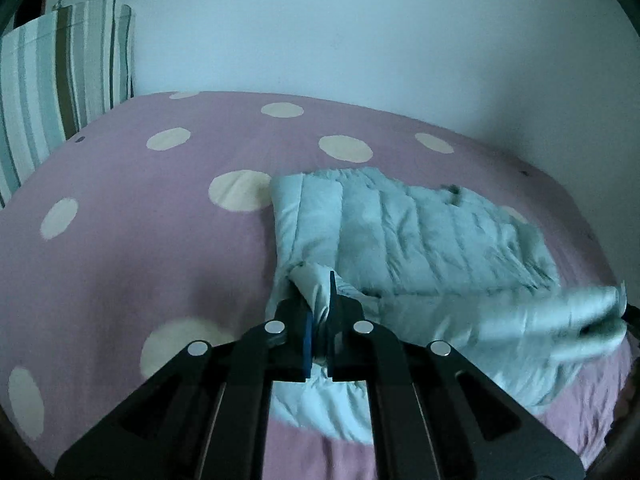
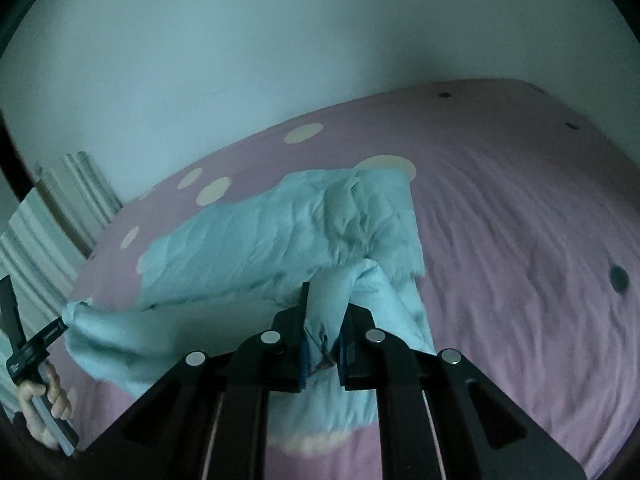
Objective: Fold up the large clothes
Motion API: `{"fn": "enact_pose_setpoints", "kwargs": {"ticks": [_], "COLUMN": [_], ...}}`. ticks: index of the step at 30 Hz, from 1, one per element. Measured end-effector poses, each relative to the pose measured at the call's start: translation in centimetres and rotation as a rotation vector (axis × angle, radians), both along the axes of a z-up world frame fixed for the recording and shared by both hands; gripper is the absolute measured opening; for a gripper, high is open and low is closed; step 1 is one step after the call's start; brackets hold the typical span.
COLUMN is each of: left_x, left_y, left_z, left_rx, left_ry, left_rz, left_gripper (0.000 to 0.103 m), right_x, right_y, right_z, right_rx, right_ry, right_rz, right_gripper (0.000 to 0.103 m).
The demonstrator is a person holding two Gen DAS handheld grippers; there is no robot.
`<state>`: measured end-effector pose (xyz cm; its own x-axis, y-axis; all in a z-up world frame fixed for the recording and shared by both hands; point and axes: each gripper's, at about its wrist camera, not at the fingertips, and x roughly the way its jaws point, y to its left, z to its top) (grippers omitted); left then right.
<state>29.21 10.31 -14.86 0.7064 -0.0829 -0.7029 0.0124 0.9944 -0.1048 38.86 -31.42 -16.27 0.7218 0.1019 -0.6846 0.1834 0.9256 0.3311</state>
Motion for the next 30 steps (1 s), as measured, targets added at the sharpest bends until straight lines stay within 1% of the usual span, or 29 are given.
{"fn": "enact_pose_setpoints", "kwargs": {"ticks": [1, 3, 6, 9, 11, 12, 13, 14, 16, 18, 19, 20, 21, 23, 24, 26, 30], "left_x": [2.0, 3.9, 7.2, 8.8, 9.1, 9.1, 9.3, 9.1, 9.0, 8.7, 8.3, 8.2, 7.6, 6.5, 6.1, 5.4, 4.5], "left_y": [-0.2, -0.4, -0.6, -0.3, -0.1, 0.0, 0.2, 0.3, 0.7, 1.2, 1.5, 1.5, 1.8, 2.1, 2.3, 2.7, 3.8], "left_z": [-0.5, -1.3, -4.0, -6.4, -7.3, -7.5, -7.4, -7.3, -6.7, -5.7, -4.9, -4.6, -3.7, -2.6, -2.2, -2.1, -3.4], "left_rx": [0.011, 0.027, 0.064, 0.067, 0.051, 0.039, 0.028, 0.018, -0.011, -0.056, -0.084, -0.093, -0.092, -0.064, -0.049, -0.031, -0.039], "left_ry": [0.011, 0.029, 0.087, 0.142, 0.162, 0.164, 0.161, 0.157, 0.147, 0.128, 0.111, 0.099, 0.065, 0.007, -0.006, -0.006, 0.037], "left_rz": [0.005, 0.005, 0.006, 0.004, -0.003, -0.003, -0.004, -0.007, -0.013, -0.014, -0.015, -0.012, -0.002, 0.013, 0.012, 0.007, 0.005], "left_gripper": [0.004, 0.004, 0.004, 0.005, 0.006, 0.009, 0.009, 0.011, 0.019, 0.036, 0.041, 0.050, 0.060, 0.068, 0.069, 0.070, 0.070], "right_x": [1.3, 3.6, 6.4, 7.8, 8.0, 7.9, 7.6, 7.5, 6.8, 5.6, 4.9, 4.3, 4.1, 3.0, 3.0, 2.9, 2.9], "right_y": [-0.2, -0.5, -0.8, -0.9, -0.9, -0.9, -0.7, -0.7, -0.7, -1.0, -1.2, -1.3, -1.3, -1.5, -1.6, -1.5, -1.5], "right_z": [-0.5, -1.5, -3.7, -5.7, -6.0, -5.9, -5.5, -5.2, -4.3, -3.1, -2.5, -1.9, -1.5, -0.7, -0.7, -0.8, -1.5], "right_rx": [0.000, -0.005, -0.013, -0.002, -0.009, -0.016, -0.031, -0.039, -0.043, -0.041, -0.053, -0.064, -0.069, -0.082, -0.088, -0.102, -0.092], "right_ry": [0.016, 0.048, 0.105, 0.153, 0.161, 0.159, 0.153, 0.148, 0.124, 0.087, 0.069, 0.054, 0.043, 0.028, 0.028, 0.034, 0.053], "right_rz": [-0.006, -0.008, -0.009, 0.003, -0.003, -0.004, -0.001, 0.000, -0.001, -0.008, -0.019, -0.029, -0.032, -0.028, -0.025, -0.013, 0.010], "right_gripper": [0.010, 0.010, 0.010, 0.010, 0.011, 0.013, 0.014, 0.018, 0.026, 0.038, 0.040, 0.046, 0.050, 0.052, 0.052, 0.052, 0.052]}}
